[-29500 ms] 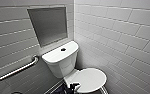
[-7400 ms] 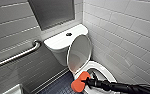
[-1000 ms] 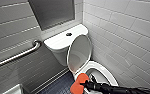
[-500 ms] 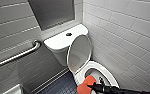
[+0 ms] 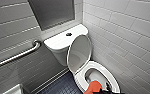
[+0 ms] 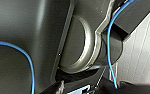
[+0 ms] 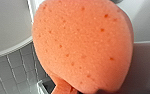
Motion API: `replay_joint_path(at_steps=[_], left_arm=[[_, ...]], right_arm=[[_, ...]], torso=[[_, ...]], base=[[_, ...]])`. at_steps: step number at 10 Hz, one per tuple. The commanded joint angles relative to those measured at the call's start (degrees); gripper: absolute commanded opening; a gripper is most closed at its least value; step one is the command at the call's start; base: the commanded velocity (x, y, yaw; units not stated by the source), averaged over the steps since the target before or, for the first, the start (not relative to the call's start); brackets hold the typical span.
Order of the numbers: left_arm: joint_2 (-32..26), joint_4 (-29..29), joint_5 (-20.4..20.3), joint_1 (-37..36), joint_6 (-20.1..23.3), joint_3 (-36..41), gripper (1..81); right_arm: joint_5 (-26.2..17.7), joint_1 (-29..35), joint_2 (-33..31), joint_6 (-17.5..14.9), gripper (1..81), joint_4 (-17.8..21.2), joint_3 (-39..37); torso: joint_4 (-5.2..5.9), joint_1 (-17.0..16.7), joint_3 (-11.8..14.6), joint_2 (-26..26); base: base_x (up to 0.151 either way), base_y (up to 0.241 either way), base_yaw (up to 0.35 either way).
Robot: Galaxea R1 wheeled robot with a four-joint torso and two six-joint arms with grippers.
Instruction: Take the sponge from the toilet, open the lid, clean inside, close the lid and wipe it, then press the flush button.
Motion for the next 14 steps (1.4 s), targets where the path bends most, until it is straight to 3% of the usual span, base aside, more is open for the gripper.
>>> replay_joint_path(at_steps=[1, 5, 13, 14], left_arm=[[-1.0, 0.9, 1.2, 2.4, 0.2, 0.9, 81.1], [-2.2, 0.9, -1.1, 2.2, 0.2, 0.9, 81.1], [-5.2, 0.6, -3.9, -0.2, -0.1, 0.9, 81.1], [-5.5, 0.6, -3.9, -0.3, -0.1, 0.9, 81.1]], right_arm=[[-7.0, 2.3, -8.5, 0.2, 1.0, 0.3, 8.2], [-7.2, -3.3, -15.2, 0.2, 1.0, 0.0, 11.2], [-5.9, -15.0, -24.9, -0.1, 1.0, -0.8, 9.7], [-5.8, -16.8, -25.1, -0.3, 1.0, -1.4, 8.2]], torso=[[0.00, 0.0, 0.0, 0.0], [0.00, 0.0, 0.0, 0.0], [0.02, 0.0, 0.0, 0.0], [0.00, -3.7, 0.0, 5.7]], base=[[0.000, 0.000, 0.000], [0.000, 0.000, 0.000], [0.000, 0.000, 0.000], [0.000, 0.000, 0.000]])
